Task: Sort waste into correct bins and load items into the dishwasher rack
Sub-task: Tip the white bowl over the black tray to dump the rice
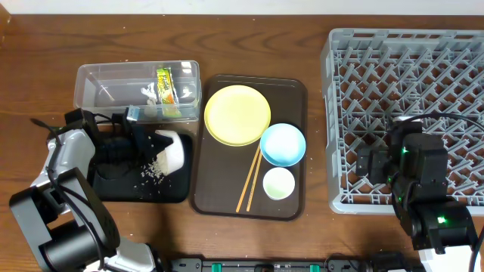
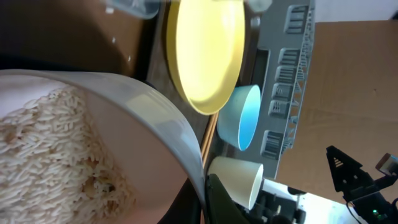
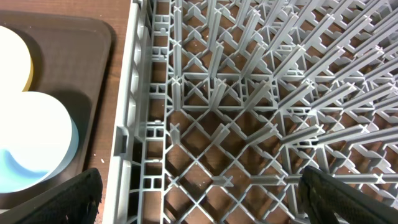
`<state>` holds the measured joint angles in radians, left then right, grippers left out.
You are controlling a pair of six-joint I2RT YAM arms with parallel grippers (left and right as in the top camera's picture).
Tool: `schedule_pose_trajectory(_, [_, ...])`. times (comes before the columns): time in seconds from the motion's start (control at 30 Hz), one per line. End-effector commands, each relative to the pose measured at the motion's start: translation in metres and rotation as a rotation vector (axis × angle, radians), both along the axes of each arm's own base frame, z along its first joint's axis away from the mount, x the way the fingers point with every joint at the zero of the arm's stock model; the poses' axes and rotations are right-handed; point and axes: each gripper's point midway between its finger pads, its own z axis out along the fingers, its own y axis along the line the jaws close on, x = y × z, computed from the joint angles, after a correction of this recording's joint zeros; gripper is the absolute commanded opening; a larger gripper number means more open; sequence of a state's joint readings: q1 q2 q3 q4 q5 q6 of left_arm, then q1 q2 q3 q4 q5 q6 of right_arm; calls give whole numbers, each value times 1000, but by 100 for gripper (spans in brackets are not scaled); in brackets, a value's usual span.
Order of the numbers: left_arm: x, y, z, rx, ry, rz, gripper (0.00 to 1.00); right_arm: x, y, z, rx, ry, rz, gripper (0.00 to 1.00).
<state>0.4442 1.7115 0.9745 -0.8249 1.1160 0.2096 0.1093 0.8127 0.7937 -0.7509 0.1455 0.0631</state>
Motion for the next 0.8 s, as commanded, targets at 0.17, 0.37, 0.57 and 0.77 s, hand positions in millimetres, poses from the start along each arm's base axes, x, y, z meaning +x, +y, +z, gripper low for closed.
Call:
schedule_pose_trajectory(0.17, [17,2,9,-53,-85,28,6,2,-2,9,2,-20,-3,99])
schedule_pose_trajectory(0.37, [11,-1,10,-73,-41,31,6,2,-2,9,2,-17,-3,99])
schedule_pose_trajectory(0.57, [2,-6,20,-82,-38,19,6,1,-2,9,1,-17,-3,99])
schedule_pose_trajectory(0.77, [-1,-4,31,-182,77,101,6,1,-2,8,1,-13,-3,99])
